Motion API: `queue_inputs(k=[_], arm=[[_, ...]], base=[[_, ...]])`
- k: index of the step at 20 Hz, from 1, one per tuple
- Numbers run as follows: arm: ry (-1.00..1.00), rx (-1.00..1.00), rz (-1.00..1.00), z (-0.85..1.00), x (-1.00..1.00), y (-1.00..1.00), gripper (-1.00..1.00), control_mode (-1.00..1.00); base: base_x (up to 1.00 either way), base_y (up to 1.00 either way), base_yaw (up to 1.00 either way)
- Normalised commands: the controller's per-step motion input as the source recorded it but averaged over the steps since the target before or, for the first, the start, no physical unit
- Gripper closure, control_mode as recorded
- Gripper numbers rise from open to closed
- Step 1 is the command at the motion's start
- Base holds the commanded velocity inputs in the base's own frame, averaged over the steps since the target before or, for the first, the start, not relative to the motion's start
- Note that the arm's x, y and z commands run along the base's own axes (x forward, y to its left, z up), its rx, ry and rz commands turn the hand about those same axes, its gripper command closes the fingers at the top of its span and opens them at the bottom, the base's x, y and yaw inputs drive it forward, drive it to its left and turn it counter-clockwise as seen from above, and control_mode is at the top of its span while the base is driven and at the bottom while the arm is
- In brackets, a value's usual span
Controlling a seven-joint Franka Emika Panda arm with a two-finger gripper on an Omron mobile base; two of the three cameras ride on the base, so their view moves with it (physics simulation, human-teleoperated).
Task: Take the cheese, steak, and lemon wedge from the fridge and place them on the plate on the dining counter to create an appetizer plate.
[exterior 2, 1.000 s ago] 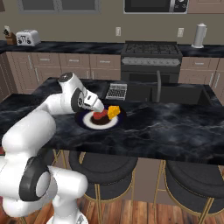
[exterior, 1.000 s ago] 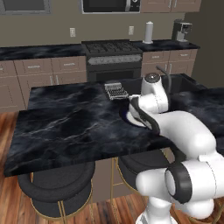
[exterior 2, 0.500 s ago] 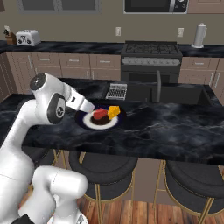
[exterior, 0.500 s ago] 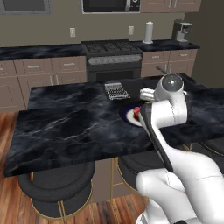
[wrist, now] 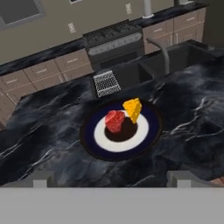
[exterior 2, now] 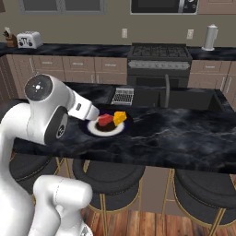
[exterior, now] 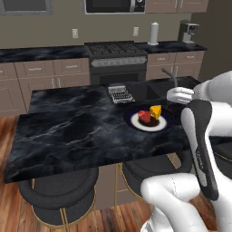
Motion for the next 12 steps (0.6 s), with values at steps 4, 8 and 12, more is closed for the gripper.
queue_inputs(k=[4,8,12], arm=[[-0.05,-0.05,0.29,0.18,-0.50,0.00,-1.00,-1.00],[-0.03,-0.08,0.11,0.00,-0.28,0.04,-1.00,-1.00],[0.00,0.00,0.00,0.00,-0.01,0.00,-1.00,-1.00]], base=[[0.00,0.00,0.00],[0.00,0.00,0.00],[0.00,0.00,0.00]])
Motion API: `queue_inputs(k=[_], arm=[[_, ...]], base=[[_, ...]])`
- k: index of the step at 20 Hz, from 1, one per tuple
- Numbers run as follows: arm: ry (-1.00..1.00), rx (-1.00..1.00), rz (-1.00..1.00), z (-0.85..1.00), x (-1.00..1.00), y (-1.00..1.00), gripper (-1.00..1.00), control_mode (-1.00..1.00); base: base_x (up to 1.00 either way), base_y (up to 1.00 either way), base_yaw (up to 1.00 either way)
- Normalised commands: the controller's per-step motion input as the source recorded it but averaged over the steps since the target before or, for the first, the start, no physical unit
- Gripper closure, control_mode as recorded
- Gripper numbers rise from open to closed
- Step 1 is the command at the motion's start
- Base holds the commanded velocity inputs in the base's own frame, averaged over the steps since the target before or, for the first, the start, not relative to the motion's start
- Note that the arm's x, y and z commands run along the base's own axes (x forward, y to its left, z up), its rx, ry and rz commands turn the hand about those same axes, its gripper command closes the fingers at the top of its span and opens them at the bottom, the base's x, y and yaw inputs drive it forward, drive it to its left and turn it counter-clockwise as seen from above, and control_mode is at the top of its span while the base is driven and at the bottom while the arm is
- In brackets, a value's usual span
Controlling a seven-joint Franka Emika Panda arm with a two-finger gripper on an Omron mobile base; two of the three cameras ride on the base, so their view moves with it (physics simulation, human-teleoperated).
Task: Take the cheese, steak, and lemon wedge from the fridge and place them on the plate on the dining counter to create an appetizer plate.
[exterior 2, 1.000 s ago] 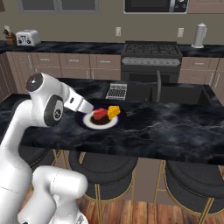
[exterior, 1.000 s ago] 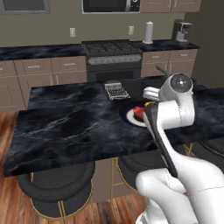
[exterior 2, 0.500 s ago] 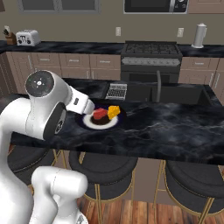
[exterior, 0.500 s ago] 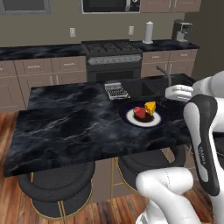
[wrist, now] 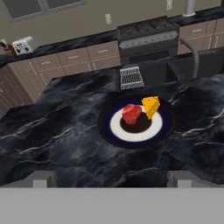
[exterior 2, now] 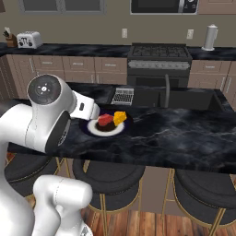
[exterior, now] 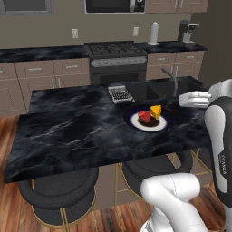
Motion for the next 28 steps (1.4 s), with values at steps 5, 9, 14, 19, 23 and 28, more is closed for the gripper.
queue_inputs(k=[5,9,14,19,23,28], arm=[[0.00,0.00,0.00,0.00,0.00,0.00,-1.00,1.00],[0.00,0.00,0.00,0.00,0.00,0.00,-1.00,1.00],[0.00,0.00,0.00,0.00,0.00,0.00,-1.00,1.00],[0.00,0.00,0.00,0.00,0.00,0.00,-1.00,1.00],[0.00,0.00,0.00,0.00,0.00,0.00,-1.00,1.00],[0.00,0.00,0.00,0.00,0.00,0.00,-1.00,1.00]], base=[[-0.33,0.32,0.06],[-0.80,0.76,0.06],[-0.68,0.98,0.11],[-0.01,1.00,0.36],[0.11,0.83,0.58],[0.21,0.74,0.60]])
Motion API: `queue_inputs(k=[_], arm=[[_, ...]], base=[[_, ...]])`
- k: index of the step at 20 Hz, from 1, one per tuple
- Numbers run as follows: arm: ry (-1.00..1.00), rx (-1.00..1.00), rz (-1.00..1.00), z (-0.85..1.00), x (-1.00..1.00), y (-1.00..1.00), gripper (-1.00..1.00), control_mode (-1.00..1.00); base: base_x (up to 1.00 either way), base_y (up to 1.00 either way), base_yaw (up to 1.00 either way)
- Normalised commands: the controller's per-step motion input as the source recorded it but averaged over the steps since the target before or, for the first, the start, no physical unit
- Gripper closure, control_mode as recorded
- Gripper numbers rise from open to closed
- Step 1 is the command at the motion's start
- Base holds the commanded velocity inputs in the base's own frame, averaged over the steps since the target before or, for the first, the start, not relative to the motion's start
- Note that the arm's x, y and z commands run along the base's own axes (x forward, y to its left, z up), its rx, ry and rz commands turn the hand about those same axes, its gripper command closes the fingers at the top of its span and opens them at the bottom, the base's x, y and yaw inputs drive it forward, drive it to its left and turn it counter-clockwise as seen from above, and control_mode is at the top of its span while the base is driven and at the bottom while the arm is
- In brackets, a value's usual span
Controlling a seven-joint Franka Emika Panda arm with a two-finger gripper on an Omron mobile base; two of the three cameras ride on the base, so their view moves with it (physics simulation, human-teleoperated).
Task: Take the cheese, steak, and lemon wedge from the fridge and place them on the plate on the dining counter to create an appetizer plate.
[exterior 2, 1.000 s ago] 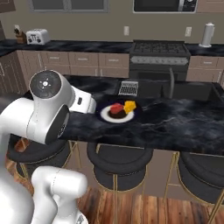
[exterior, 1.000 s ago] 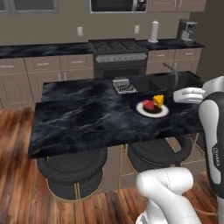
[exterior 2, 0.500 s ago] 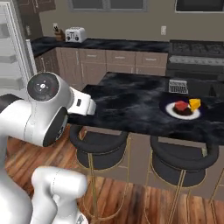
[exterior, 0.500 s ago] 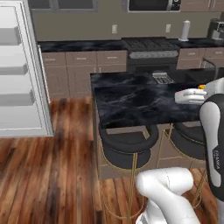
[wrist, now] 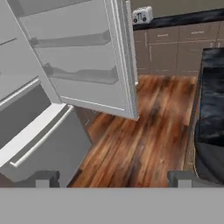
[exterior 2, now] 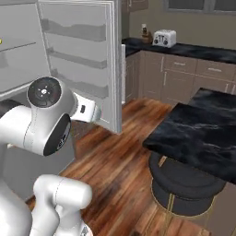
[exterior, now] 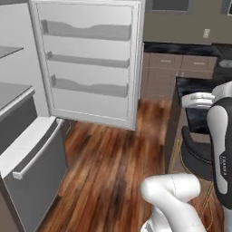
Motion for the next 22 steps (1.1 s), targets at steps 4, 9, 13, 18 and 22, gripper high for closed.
queue_inputs(k=[4,9,13,18,22], arm=[[0.00,0.00,0.00,0.00,0.00,0.00,-1.00,1.00],[0.00,0.00,0.00,0.00,0.00,0.00,-1.00,1.00],[0.00,0.00,0.00,0.00,0.00,0.00,-1.00,1.00],[0.00,0.00,0.00,0.00,0.00,0.00,-1.00,1.00],[0.00,0.00,0.00,0.00,0.00,0.00,-1.00,1.00]], base=[[0.33,0.60,0.61],[0.44,0.31,0.59],[0.50,0.01,0.48],[0.53,-0.13,0.33],[0.35,-0.37,0.25]])
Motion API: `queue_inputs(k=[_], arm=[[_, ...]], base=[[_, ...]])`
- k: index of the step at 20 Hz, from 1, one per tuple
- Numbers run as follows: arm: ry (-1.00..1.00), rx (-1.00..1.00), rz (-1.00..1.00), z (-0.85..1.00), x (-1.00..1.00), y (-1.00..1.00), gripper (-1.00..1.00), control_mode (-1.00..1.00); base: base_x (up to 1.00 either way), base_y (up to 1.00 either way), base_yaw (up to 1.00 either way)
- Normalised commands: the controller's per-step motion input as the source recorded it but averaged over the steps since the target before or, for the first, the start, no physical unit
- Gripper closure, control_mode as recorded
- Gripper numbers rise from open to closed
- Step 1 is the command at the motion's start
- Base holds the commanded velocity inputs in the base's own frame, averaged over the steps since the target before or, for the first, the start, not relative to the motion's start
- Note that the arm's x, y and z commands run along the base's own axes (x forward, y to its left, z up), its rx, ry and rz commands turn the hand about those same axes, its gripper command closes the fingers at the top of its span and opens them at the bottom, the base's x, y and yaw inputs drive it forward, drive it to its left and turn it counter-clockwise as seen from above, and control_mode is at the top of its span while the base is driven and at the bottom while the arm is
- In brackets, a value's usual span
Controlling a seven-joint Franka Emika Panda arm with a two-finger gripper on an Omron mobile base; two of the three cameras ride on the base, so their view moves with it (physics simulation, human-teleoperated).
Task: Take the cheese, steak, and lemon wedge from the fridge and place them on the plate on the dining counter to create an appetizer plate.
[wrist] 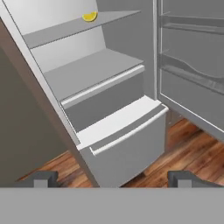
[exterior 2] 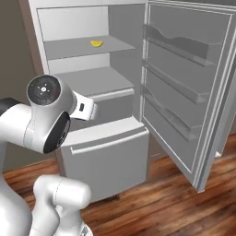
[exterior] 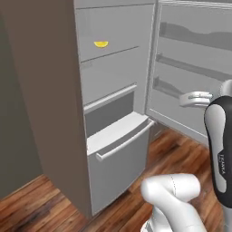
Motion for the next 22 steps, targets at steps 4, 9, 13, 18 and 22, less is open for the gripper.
queue_inputs(k=[4,9,13,18,22], arm=[[0.00,0.00,0.00,0.00,0.00,0.00,-1.00,1.00],[0.00,0.00,0.00,0.00,0.00,0.00,-1.00,1.00],[0.00,0.00,0.00,0.00,0.00,0.00,-1.00,1.00],[0.00,0.00,0.00,0.00,0.00,0.00,-1.00,1.00],[0.00,0.00,0.00,0.00,0.00,0.00,-1.00,1.00]], base=[[0.26,-0.40,0.21],[0.53,-0.17,0.16],[0.82,-0.02,0.13],[0.90,-0.13,0.15],[0.88,-0.23,0.13]])
